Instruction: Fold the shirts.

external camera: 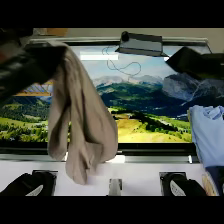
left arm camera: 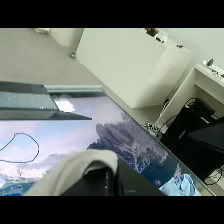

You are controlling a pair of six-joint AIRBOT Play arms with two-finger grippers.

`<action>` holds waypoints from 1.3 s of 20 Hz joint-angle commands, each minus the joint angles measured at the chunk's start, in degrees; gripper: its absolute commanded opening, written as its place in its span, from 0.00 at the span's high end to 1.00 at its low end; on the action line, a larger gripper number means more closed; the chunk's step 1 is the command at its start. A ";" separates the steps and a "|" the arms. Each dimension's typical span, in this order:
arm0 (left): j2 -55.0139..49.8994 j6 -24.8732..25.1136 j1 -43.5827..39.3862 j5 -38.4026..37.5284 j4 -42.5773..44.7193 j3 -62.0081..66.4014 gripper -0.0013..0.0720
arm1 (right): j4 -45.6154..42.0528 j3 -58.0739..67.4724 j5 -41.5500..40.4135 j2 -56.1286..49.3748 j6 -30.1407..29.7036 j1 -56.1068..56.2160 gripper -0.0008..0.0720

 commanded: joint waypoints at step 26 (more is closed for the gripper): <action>-14.38 -14.60 16.26 -45.64 20.20 -20.11 0.00 | -14.21 -7.56 16.46 -20.09 -0.42 -0.04 0.12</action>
